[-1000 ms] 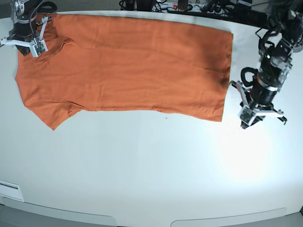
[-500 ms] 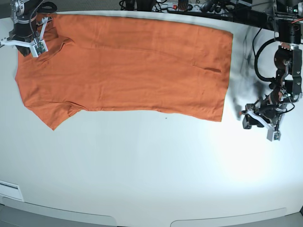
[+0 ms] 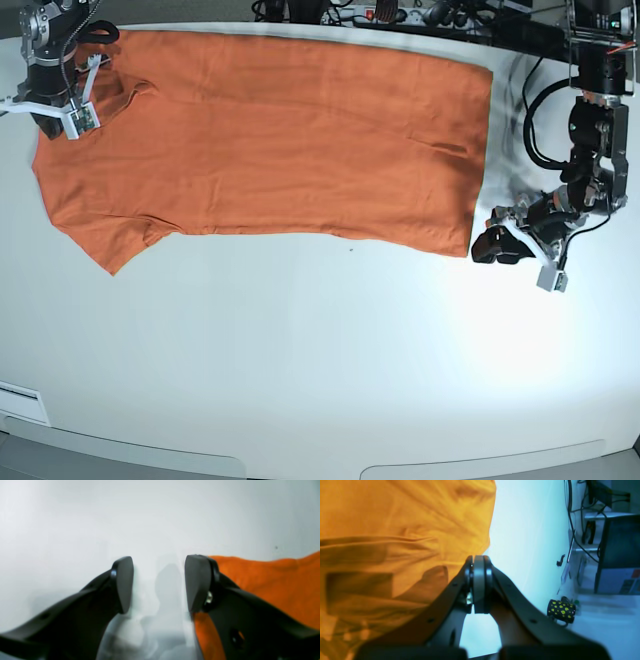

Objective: Fold the T-shirt properly
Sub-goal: 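Move both grippers to the shirt's opposite edge and grasp it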

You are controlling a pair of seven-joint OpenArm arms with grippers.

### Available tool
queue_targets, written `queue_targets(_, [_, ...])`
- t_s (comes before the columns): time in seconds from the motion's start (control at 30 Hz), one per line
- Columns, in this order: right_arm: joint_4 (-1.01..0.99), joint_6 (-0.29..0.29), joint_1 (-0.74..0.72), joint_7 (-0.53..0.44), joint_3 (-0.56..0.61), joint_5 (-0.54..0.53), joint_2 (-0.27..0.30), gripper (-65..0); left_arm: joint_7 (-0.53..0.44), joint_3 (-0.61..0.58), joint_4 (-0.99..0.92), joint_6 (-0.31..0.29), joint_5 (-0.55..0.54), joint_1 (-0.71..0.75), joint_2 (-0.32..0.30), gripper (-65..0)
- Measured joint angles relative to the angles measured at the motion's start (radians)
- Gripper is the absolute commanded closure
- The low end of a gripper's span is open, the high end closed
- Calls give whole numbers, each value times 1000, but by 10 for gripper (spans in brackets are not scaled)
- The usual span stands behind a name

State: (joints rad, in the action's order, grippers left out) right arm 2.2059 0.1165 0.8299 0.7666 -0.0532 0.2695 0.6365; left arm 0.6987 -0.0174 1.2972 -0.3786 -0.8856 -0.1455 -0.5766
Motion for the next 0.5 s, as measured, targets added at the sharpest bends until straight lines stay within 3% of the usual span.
queue_targets(0.2, [0, 0, -15, -5, 0, 0, -2, -7, -18, -30, -43, -66, -14, -15, 34, -347])
queue_targets(0.33, [0, 0, -14, -7, 0, 0, -2, -7, 85, -34, -43, -115, -129, -14, 60, -347])
queue_targets(0.4, [0, 0, -13, -7, 0, 0, -2, -7, 92, -35, -43, -124, -132, -15, 62, -345])
queue_targets(0.47, [0, 0, -14, -7, 0, 0, -2, -7, 92, -35, -43, -124, -133, -15, 62, -318])
queue_targets(0.5, [0, 0, -14, -7, 0, 0, -2, -7, 92, -35, -43, -123, -132, -15, 62, -273])
